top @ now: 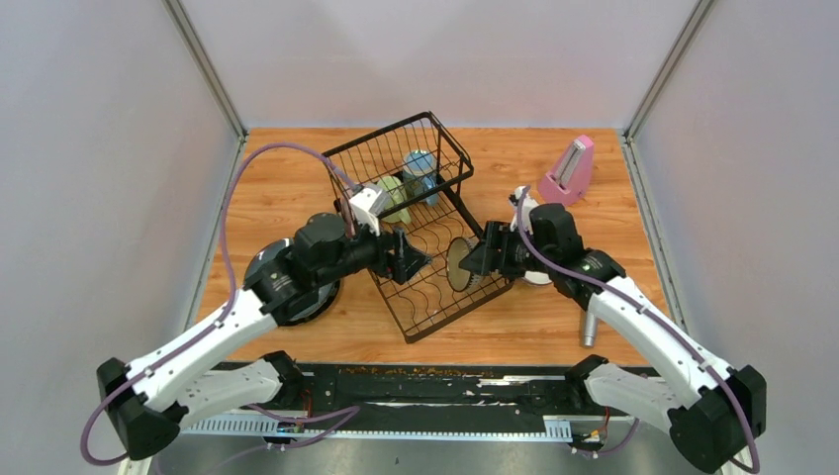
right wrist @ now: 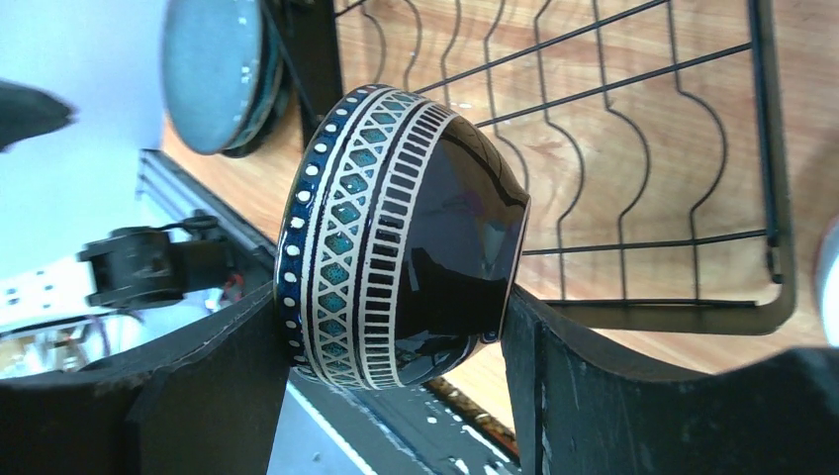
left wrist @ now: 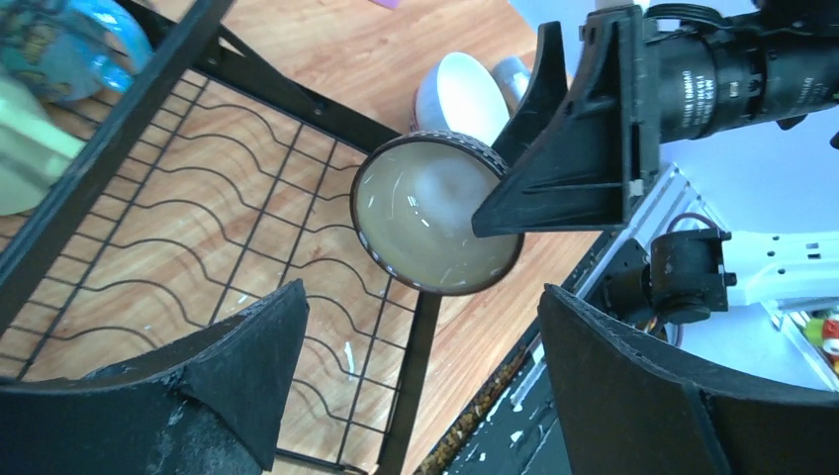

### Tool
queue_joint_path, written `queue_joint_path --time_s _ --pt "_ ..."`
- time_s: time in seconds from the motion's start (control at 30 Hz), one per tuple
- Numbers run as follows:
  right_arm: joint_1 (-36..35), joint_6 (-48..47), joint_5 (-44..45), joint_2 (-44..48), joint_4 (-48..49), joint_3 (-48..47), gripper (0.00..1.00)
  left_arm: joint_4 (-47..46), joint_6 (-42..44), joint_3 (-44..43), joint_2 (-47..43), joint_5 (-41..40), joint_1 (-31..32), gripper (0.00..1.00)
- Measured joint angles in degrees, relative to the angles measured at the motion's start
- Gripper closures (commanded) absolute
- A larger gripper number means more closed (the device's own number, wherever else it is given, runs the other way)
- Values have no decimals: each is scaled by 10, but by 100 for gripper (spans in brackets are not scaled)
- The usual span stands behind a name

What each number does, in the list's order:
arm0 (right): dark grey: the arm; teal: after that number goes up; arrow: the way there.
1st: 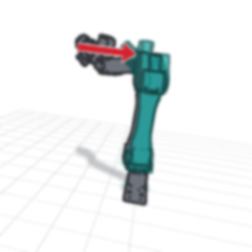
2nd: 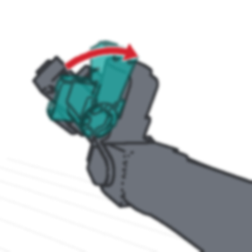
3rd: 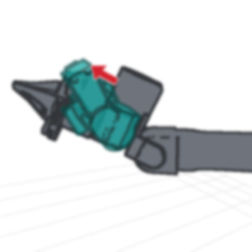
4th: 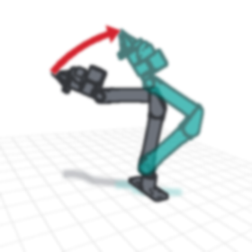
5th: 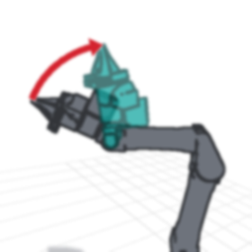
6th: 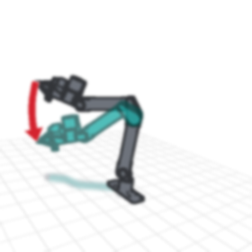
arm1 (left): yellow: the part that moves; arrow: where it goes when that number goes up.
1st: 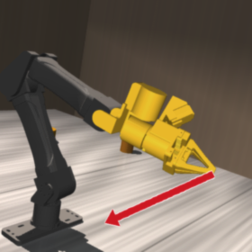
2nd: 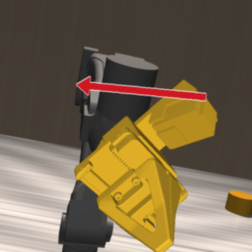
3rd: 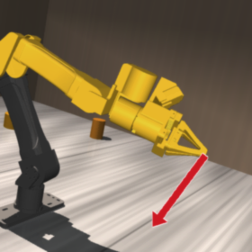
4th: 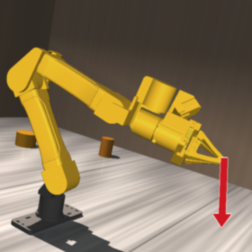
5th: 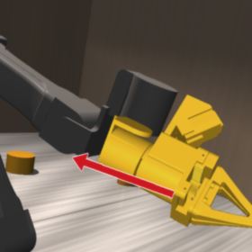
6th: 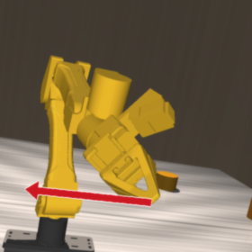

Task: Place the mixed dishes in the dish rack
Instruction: Pick up the bowl from the center of the board, then insert the bowl into the dish rack.

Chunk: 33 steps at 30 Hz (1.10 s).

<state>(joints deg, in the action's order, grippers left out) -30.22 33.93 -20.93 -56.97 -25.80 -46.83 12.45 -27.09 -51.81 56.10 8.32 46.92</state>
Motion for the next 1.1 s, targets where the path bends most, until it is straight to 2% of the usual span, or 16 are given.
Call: queue_joint_path --time_s 0.17,0.3,0.53,0.8,1.1 --pt "-41 -56 90 -47 -25 -42 55 5 -8 59 -106 -50 0 0" --pt "-97 -118 210 -84 -41 -83 55 36 -21 105 -190 -104 0 0" --pt "-202 -224 409 -177 -39 -132 53 94 -37 116 -285 -206 0 0" --pt "-271 -332 573 -302 -8 -138 51 140 -60 118 -310 -280 0 0" --pt "-296 -439 655 -354 108 -122 52 167 -75 118 -315 -304 0 0"
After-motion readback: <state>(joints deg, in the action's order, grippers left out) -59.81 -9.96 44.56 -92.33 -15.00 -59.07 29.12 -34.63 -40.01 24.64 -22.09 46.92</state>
